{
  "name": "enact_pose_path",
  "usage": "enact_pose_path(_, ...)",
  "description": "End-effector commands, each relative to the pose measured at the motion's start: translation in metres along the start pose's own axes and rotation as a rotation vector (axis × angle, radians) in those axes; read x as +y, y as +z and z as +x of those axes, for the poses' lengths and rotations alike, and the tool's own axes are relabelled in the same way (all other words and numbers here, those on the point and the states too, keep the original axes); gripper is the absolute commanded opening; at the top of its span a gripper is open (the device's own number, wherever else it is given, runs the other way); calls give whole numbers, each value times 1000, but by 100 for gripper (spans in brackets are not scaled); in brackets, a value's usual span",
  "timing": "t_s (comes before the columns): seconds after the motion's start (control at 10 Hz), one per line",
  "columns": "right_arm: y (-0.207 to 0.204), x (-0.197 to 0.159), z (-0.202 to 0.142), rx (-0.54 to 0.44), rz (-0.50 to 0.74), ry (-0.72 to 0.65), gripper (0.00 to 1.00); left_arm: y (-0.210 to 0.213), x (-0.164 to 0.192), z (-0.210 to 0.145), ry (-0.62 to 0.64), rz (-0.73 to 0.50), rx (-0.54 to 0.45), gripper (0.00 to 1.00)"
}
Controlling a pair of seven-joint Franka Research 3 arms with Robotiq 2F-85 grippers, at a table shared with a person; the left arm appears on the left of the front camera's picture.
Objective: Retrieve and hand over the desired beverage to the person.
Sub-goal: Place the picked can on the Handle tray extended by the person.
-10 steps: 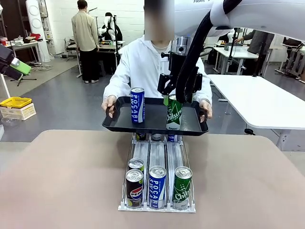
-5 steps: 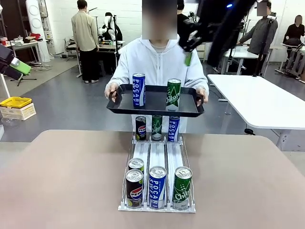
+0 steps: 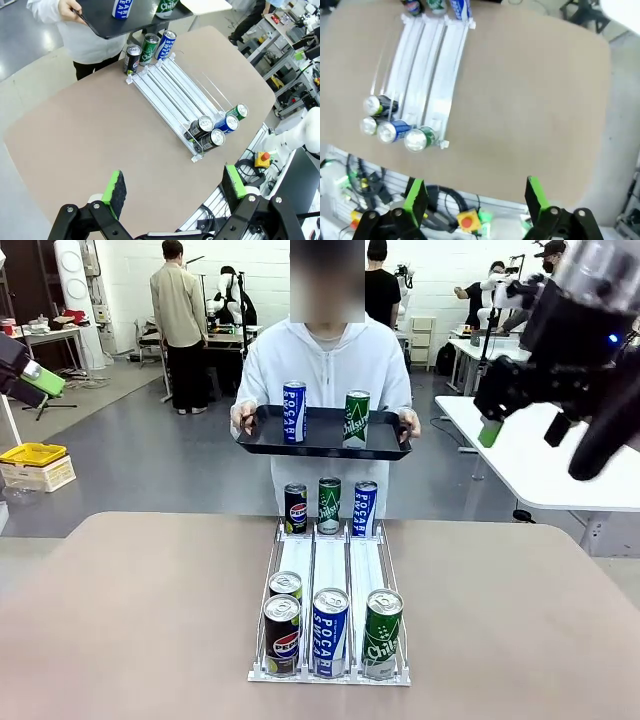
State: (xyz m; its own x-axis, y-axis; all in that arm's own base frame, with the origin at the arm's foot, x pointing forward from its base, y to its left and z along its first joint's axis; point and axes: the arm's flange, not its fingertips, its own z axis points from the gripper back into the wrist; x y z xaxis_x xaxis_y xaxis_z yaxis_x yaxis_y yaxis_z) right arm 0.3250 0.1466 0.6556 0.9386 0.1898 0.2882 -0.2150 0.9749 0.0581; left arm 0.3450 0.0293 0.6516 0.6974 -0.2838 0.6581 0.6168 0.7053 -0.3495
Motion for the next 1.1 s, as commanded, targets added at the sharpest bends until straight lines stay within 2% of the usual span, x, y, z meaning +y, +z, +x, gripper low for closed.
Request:
enact_pose_path(0.0, -4, -7, -14, -27, 57, -11, 100, 1, 1, 0, 1, -1, -2, 100)
enact_pose_path(0.1, -7, -10, -10, 27, 35, -78, 100, 1, 1, 0, 1, -1, -2, 100)
enact_pose_path(0.2, -1, -5, -9, -10, 11, -12, 100, 1, 1, 0, 1, -1, -2, 100)
enact_pose_path(0.9, 0, -4, -12, -9, 7, -20, 100, 1, 1, 0, 1, -1, -2, 100)
enact_pose_path(1.0, 9, -14, -25, -45, 79, 137, 100, 1, 1, 0, 1, -1, -2, 100)
